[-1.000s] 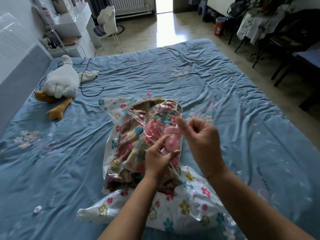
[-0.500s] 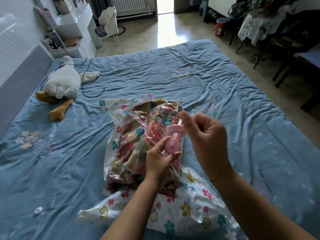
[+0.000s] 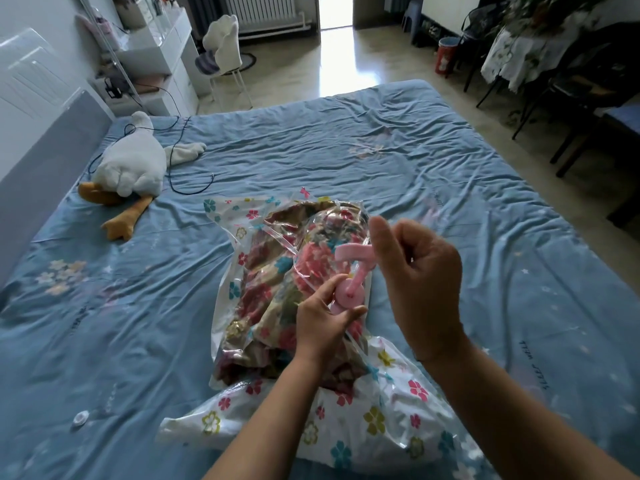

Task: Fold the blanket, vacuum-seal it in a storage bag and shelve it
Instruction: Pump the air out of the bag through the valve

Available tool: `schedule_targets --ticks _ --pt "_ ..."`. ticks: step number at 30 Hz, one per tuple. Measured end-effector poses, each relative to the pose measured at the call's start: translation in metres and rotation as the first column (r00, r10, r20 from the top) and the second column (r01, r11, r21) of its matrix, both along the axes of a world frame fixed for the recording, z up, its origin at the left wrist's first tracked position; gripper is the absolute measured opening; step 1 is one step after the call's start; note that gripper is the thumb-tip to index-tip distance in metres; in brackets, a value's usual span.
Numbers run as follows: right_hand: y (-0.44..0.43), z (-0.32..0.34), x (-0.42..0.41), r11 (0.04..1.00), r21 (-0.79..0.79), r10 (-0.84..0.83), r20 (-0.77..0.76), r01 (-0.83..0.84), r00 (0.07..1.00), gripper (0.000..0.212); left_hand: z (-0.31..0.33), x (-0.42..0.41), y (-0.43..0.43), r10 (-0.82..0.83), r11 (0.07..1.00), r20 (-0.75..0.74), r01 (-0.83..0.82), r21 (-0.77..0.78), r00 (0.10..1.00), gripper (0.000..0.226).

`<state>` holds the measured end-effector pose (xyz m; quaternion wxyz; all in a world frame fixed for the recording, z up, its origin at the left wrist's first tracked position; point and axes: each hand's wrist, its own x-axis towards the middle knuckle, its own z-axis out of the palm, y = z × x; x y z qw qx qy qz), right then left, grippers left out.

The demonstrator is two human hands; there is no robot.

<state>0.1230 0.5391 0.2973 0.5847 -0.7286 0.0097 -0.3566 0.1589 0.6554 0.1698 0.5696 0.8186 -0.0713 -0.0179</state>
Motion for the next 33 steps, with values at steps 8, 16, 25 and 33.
schedule_targets --ticks 8,16,25,33 --pt "-0.008 -0.059 0.002 0.97 -0.242 -0.083 -0.422 -0.024 0.903 0.06 0.003 -0.006 -0.003 -0.008 1.0 0.005 0.008 0.007 1.0 0.05" --pt "-0.01 -0.061 0.002 0.982 -0.191 -0.058 -0.304 -0.002 0.951 0.051 0.002 -0.005 -0.007 -0.01 1.0 0.004 0.01 0.019 1.0 0.059" --pt "-0.013 -0.012 0.0 1.0 0.013 0.024 -0.03 -0.024 0.999 0.049 0.0 -0.001 -0.005 -0.012 1.0 0.0 0.012 0.018 1.0 0.072" --pt "-0.02 -0.091 0.004 0.966 -0.242 -0.053 -0.544 -0.095 0.837 0.064 0.0 -0.01 -0.01 -0.02 1.0 -0.002 0.02 -0.008 1.0 0.047"
